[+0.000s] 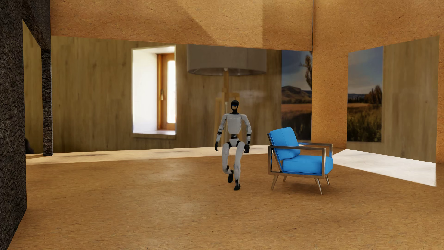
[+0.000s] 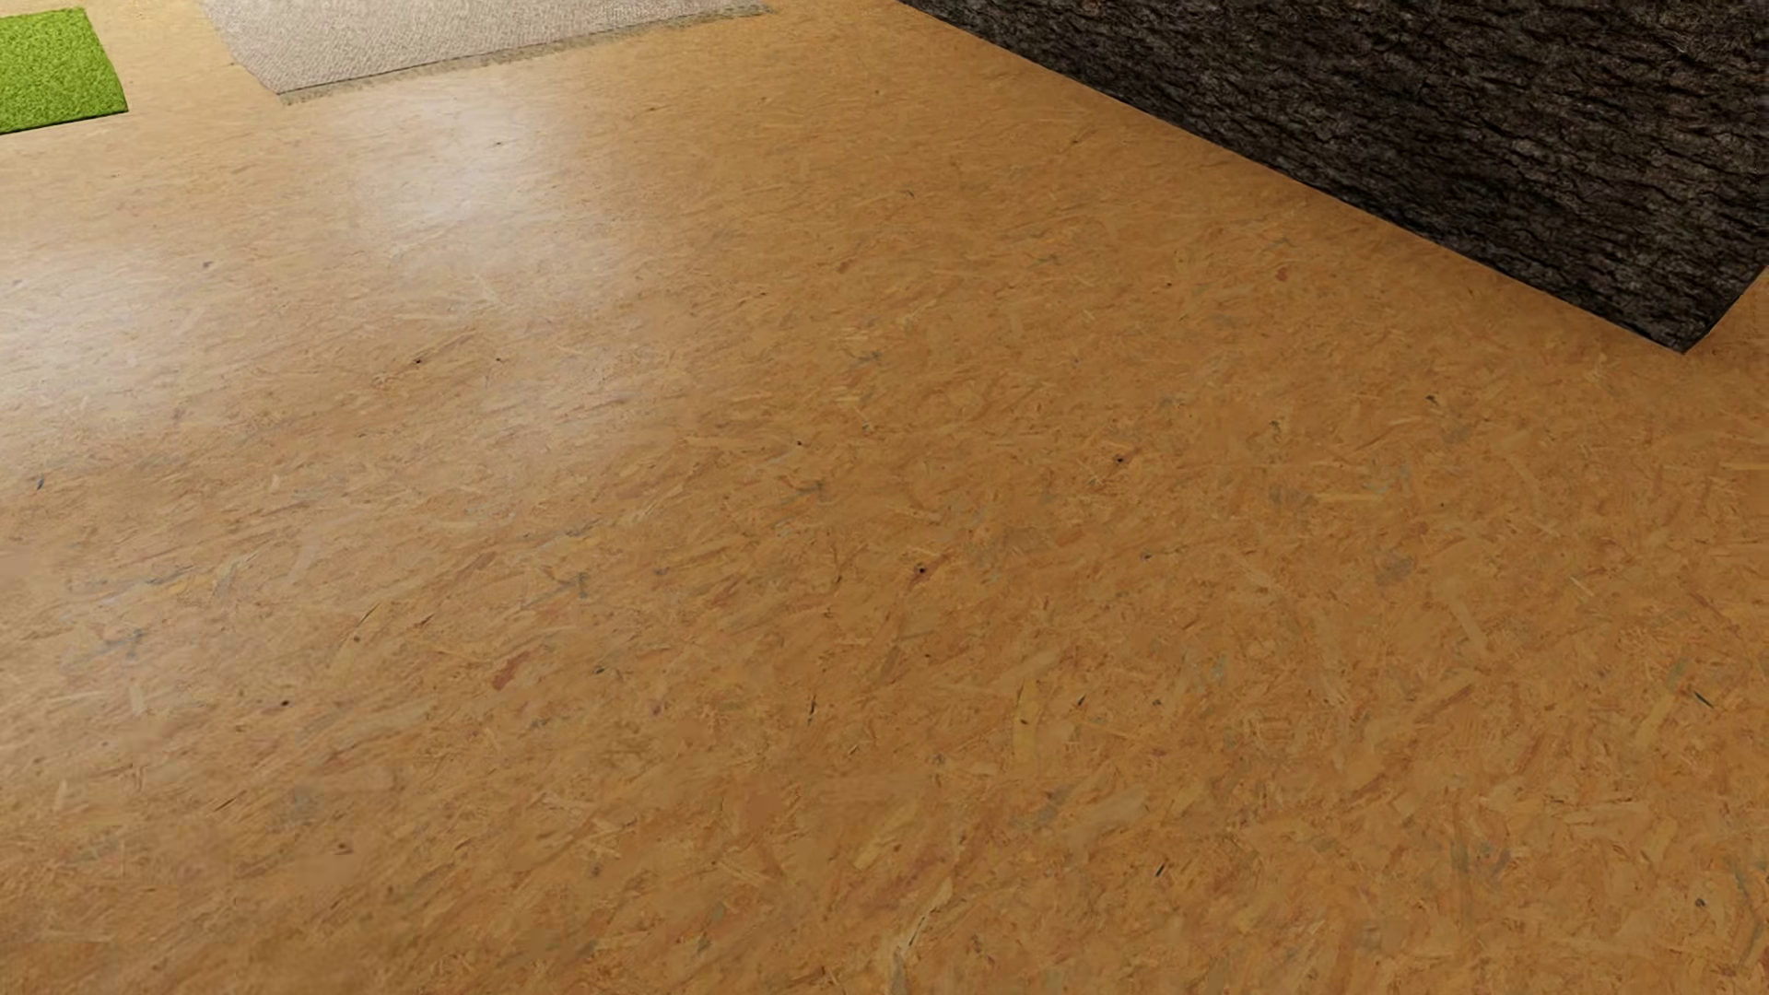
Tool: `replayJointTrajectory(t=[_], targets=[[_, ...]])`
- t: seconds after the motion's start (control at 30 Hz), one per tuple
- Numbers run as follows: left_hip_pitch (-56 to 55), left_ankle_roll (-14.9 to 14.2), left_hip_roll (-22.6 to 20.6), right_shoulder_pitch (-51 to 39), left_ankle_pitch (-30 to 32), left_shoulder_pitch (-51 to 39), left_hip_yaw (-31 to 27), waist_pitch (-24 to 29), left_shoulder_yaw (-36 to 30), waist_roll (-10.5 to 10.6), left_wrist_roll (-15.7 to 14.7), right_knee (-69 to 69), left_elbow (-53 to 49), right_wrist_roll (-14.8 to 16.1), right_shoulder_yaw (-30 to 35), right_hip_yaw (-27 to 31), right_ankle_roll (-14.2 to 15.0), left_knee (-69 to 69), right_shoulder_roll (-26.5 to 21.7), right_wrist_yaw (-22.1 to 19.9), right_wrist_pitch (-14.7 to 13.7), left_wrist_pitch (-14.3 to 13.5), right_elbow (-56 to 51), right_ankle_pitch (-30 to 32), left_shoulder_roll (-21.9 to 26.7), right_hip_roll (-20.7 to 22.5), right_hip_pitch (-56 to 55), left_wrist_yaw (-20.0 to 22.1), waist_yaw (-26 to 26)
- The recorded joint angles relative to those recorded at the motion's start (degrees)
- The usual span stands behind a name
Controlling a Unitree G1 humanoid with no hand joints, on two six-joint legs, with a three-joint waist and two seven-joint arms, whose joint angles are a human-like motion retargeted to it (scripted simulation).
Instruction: Avoid the blue armchair
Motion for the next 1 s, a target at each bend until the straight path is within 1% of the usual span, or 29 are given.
replayJointTrajectory(t=[0.03, 0.07, 0.1, 0.13, 0.17, 0.2, 0.23, 0.27, 0.3, 0.33, 0.37, 0.4, 0.43, 0.47, 0.5, 0.53, 0.6, 0.63, 0.67, 0.7, 0.73, 0.77, 0.8, 0.83, 0.87, 0.9, 0.93, 0.97, 1.0], targets=[[6.38, 0.00, 0.14, -0.36, -4.24, -0.93, 0.00, 1.38, 0.05, -0.02, 0.00, 3.17, -0.53, 0.00, 2.01, 0.00, 0.00, -2.65, 0.42, 0.00, 0.00, 0.00, 1.36, -6.14, 0.06, 0.38, -5.60, 0.00, -1.66], [11.04, 0.00, 0.85, -0.02, -7.57, -2.90, 0.00, 1.56, 0.47, 1.11, 0.00, -0.37, 1.14, 0.00, 4.81, 0.00, 0.00, -4.44, 0.66, 0.00, 0.00, 0.00, 2.86, -9.35, -0.10, 1.27, -10.35, 0.00, -5.10], [16.16, 0.00, 1.29, 0.98, -11.27, -4.32, 0.00, 2.24, 0.12, 1.72, 0.00, -9.09, -0.33, 0.00, 5.31, 0.00, 0.00, -5.80, 0.56, 0.00, 0.00, 0.00, 3.01, -10.62, 0.61, 1.74, -12.81, 0.00, -8.49], [20.41, 0.00, 1.96, 2.32, -15.96, -5.52, 0.00, 1.91, 1.83, 2.68, 0.00, -18.31, -1.99, 0.00, 4.79, 0.00, 0.00, -8.45, 0.38, 0.00, 0.00, 0.00, 3.11, -10.47, 1.07, 2.16, -16.45, 0.00, -10.88], [24.15, 0.00, 2.36, 3.59, -20.09, -6.80, 0.00, 1.57, 3.70, 3.49, 0.00, -29.90, -3.33, 0.00, 4.87, 0.00, 0.00, -10.13, -0.29, 0.00, 0.00, 0.00, 2.64, -7.94, 1.14, 1.92, -18.39, 0.00, -12.32], [26.40, 0.00, 3.09, 4.53, -23.77, -8.51, 0.00, 0.50, 5.86, 4.71, 0.00, -40.75, -4.69, 0.00, 3.14, 0.00, 0.00, -11.52, -0.41, 0.00, 0.00, 0.00, 2.72, -5.77, 1.20, 2.36, -20.74, 0.00, -14.27], [29.47, 0.00, 3.99, 5.28, -26.35, -8.83, 0.00, -0.22, 8.42, 5.32, 0.00, -44.58, -6.99, 0.00, 2.22, 0.00, 0.00, -12.11, -0.51, 0.00, 0.00, 0.00, 3.05, -4.22, 1.67, 1.70, -23.05, 0.00, -15.59], [30.77, 0.00, 3.94, 6.49, -28.41, -10.71, 0.00, -1.39, 7.14, 6.48, 0.00, -43.49, -6.46, 0.00, 2.09, 0.00, 0.00, -11.16, -0.71, 0.00, 0.00, 0.00, 3.39, -4.48, 2.23, -0.28, -25.28, 0.00, -17.40], [34.18, 0.00, 4.70, 7.11, -28.99, -9.62, 0.00, -0.76, 8.52, 7.66, 0.00, -38.48, -8.11, 0.00, 2.99, 0.00, 0.00, -8.40, -1.53, 0.00, 0.00, 0.00, 4.04, -0.93, 1.84, 0.22, -25.34, 0.00, -19.74], [33.13, 0.00, 6.25, 7.92, -22.25, -9.76, 0.00, -1.24, 13.91, 9.68, 0.00, -31.35, -10.56, 0.00, -0.30, 0.00, 0.00, -0.97, -0.88, 0.00, 0.00, 0.00, 4.69, 1.66, 1.73, 1.85, -27.70, 0.00, -20.88], [30.47, 0.00, 7.17, 6.99, -8.55, -9.17, 0.00, -0.64, 10.24, 11.70, 0.00, -27.03, -7.21, 0.00, 2.14, 0.00, 0.00, 11.29, -1.23, 0.00, 0.00, 0.00, 7.40, -0.14, -0.13, 2.51, -25.39, 0.00, -21.43], [25.37, 0.00, 7.42, 6.12, 1.24, -9.27, 0.00, -0.17, 9.05, 11.84, 0.00, -24.63, -6.55, 0.00, 2.49, 0.00, 0.00, 23.89, -0.74, 0.00, 0.00, 0.00, 9.09, -3.20, -0.56, 2.70, -23.49, 0.00, -19.27], [19.47, 0.00, 8.82, 5.34, 5.02, -9.68, 0.00, 0.33, 6.35, 12.22, 0.00, -24.89, -5.99, 0.00, 2.81, 0.00, 0.00, 32.11, 0.04, 0.00, 0.00, 0.00, 9.91, -5.31, -1.05, 2.88, -20.11, 0.00, -16.67], [13.83, 0.00, 8.10, 5.02, 5.43, -8.98, 0.00, 0.80, 4.70, 10.66, 0.00, -26.98, -6.08, 0.00, 3.17, 0.00, 0.00, 34.79, 0.96, 0.00, 0.00, 0.00, 9.47, -5.95, -1.32, 1.05, -15.11, 0.00, -14.15], [7.02, 0.00, 8.64, 4.69, 4.77, -9.12, 0.00, 1.00, 5.12, 10.37, 0.00, -30.01, -1.69, 0.00, 3.44, 0.00, 0.00, 33.76, 1.36, 0.00, 0.00, 0.00, 8.44, -6.93, -3.25, 0.47, -9.80, 0.00, -11.59], [1.45, 0.00, 7.64, 5.15, 6.66, -6.89, 0.00, 0.84, 5.47, 8.55, 0.00, -33.46, -4.02, 0.00, 4.93, 0.00, 0.00, 26.88, 1.18, 0.00, 0.00, 0.00, 4.91, -9.24, -2.85, -0.78, -4.66, 0.00, -7.98], [-7.97, 0.00, 8.68, 5.58, 9.30, -4.05, 0.00, 0.47, 3.07, 6.55, 0.00, -38.77, -2.11, 0.00, 4.94, 0.00, 0.00, 12.99, 0.68, 0.00, 0.00, 0.00, -0.56, -12.97, -2.63, -2.03, 5.45, 0.00, -1.20], [-11.97, 0.00, 9.43, 5.33, 6.12, -2.61, 0.00, 0.34, 3.72, 6.56, 0.00, -40.39, -2.24, 0.00, 4.13, 0.00, 0.00, 4.93, -0.16, 0.00, 0.00, 0.00, -3.59, -14.65, -1.96, -2.00, 9.80, 0.00, 1.94], [-14.55, 0.00, 10.58, 4.28, -1.54, -1.58, 0.00, 0.21, 1.95, 6.95, 0.00, -41.33, -1.82, 0.00, 4.64, 0.00, 0.00, -2.80, -1.51, 0.00, 0.00, 0.00, -5.20, -16.17, -1.27, -1.72, 13.41, 0.00, 5.88], [-17.11, 0.00, 12.67, 3.04, -13.50, 0.24, 0.00, -0.41, 3.61, 6.58, 0.00, -41.40, -0.20, 0.00, 5.23, 0.00, 0.00, -7.06, -2.65, 0.00, 0.00, 0.00, -6.12, -17.33, -1.17, -1.72, 15.82, 0.00, 9.24], [-17.47, 0.00, 15.34, 1.55, -21.58, 1.96, 0.00, 0.10, 3.05, 5.96, 0.00, -41.08, 0.52, 0.00, 5.63, 0.00, 0.00, -8.92, -3.08, 0.00, 0.00, 0.00, -5.91, -16.74, -0.12, -2.24, 18.78, 0.00, 12.84], [-19.62, 0.00, 16.79, 0.62, -11.65, 3.87, 0.00, -0.39, 3.68, 5.01, 0.00, -41.04, 2.57, 0.00, 5.51, 0.00, 0.00, -7.70, -3.24, 0.00, 0.00, 0.00, -4.98, -13.97, 0.05, -3.36, 21.47, 0.00, 15.15], [-23.87, 0.00, 15.88, 0.58, 5.43, 4.96, 0.00, -1.03, 2.01, 3.51, 0.00, -39.65, 4.05, 0.00, 3.66, 0.00, 0.00, -1.50, -2.91, 0.00, 0.00, 0.00, -4.60, -7.93, 0.26, -4.94, 22.80, 0.00, 14.93], [-25.86, 0.00, 12.06, 0.88, 10.60, 4.67, 0.00, -1.71, -0.52, 0.12, 0.00, -34.87, 6.51, 0.00, 2.60, 0.00, 0.00, 3.91, -1.84, 0.00, 0.00, 0.00, -3.09, 2.28, 0.17, -7.41, 20.88, 0.00, 13.77], [-23.63, 0.00, 9.81, 1.57, 7.87, 3.62, 0.00, -1.33, -2.94, 0.09, 0.00, -26.95, 8.01, 0.00, 2.36, 0.00, 0.00, 7.18, -1.26, 0.00, 0.00, 0.00, -0.56, 11.44, 0.20, -6.27, 18.45, 0.00, 11.71], [-21.96, 0.00, 6.93, 1.42, 5.62, 3.01, 0.00, -1.64, -2.13, -0.28, 0.00, -16.03, 6.96, 0.00, 3.93, 0.00, 0.00, 9.43, -1.14, 0.00, 0.00, 0.00, 0.89, 13.74, 0.41, -5.48, 11.51, 0.00, 10.02], [-15.96, 0.00, 3.50, 0.87, 4.00, 2.35, 0.00, 0.01, 1.26, -0.81, 0.00, -6.02, 6.88, 0.00, 5.26, 0.00, 0.00, 8.26, -1.03, 0.00, 0.00, 0.00, 1.51, 8.37, -0.49, -6.12, 7.69, 0.00, 7.25], [-10.24, 0.00, 1.39, 1.24, 1.73, 0.32, 0.00, 0.87, 1.61, 0.10, 0.00, 1.51, 5.59, 0.00, 5.62, 0.00, 0.00, 6.60, -0.78, 0.00, 0.00, 0.00, 2.10, 0.25, -0.61, -3.31, 1.32, 0.00, 4.88], [-3.05, 0.00, -1.02, 1.92, -2.16, -1.25, 0.00, 1.40, 1.26, 0.54, 0.00, 4.98, 2.64, 0.00, 6.86, 0.00, 0.00, 3.02, -0.42, 0.00, 0.00, 0.00, 2.40, -6.77, -0.35, -2.02, -4.75, 0.00, 2.39]])
